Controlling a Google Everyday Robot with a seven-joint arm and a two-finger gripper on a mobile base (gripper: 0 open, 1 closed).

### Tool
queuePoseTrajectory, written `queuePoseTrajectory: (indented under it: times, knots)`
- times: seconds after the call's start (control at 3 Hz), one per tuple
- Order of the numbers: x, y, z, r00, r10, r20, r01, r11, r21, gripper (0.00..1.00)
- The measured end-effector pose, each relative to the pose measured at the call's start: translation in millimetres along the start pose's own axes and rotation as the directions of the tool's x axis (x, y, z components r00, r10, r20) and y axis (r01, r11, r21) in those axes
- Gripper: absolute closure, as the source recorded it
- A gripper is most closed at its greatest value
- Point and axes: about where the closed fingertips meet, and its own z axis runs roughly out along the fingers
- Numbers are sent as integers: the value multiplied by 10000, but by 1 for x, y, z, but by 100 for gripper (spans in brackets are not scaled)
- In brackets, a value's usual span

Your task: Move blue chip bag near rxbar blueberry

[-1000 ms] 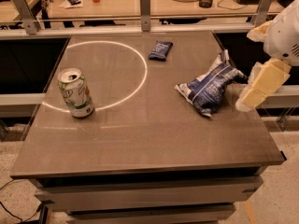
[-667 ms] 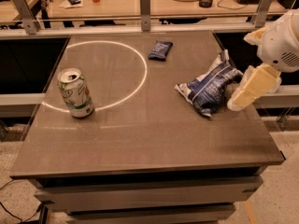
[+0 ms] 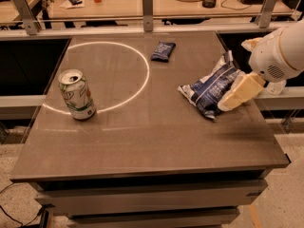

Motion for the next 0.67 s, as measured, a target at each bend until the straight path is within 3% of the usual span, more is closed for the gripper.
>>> queuePoseTrajectory:
  times: [0.67]
  knots:
    - [6, -20, 36, 9993, 183, 315, -195, 9991, 382, 0]
